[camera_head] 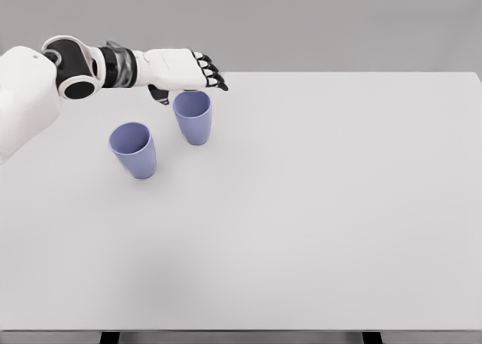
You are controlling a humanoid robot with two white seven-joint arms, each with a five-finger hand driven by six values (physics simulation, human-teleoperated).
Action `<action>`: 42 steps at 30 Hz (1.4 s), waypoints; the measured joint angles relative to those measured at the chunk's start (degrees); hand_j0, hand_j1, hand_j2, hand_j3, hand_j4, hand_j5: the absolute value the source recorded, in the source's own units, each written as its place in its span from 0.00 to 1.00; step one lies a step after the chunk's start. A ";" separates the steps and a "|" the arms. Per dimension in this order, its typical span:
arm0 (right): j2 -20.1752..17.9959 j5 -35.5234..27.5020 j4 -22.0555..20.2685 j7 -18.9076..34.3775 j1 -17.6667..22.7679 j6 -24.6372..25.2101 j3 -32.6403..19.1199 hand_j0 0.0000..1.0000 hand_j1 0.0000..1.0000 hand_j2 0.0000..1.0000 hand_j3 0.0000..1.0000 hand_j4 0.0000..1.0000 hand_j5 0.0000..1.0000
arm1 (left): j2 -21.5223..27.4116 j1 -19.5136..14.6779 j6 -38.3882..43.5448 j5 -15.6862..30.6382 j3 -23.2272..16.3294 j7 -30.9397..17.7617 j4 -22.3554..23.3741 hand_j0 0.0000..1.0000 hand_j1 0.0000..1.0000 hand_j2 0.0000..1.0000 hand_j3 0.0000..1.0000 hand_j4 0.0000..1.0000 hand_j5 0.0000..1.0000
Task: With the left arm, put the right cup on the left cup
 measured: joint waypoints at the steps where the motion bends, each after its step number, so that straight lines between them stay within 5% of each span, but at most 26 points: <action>1: 0.00 0.00 0.00 0.01 0.00 0.00 0.00 1.00 1.00 1.00 1.00 1.00 1.00 | -0.21 0.18 0.00 -0.52 -0.09 -0.07 0.00 1.00 1.00 1.00 1.00 1.00 1.00; 36: 0.00 0.00 0.00 0.02 0.00 0.00 0.00 1.00 1.00 1.00 1.00 1.00 1.00 | -1.64 2.02 0.01 -7.99 -0.75 -0.33 -0.84 1.00 1.00 1.00 1.00 1.00 1.00; 42: 0.00 0.00 0.00 0.03 0.00 0.00 0.00 1.00 1.00 1.00 1.00 1.00 1.00 | -1.66 1.93 0.07 -8.56 -1.37 -0.48 -1.90 0.84 0.84 0.84 0.84 0.84 0.84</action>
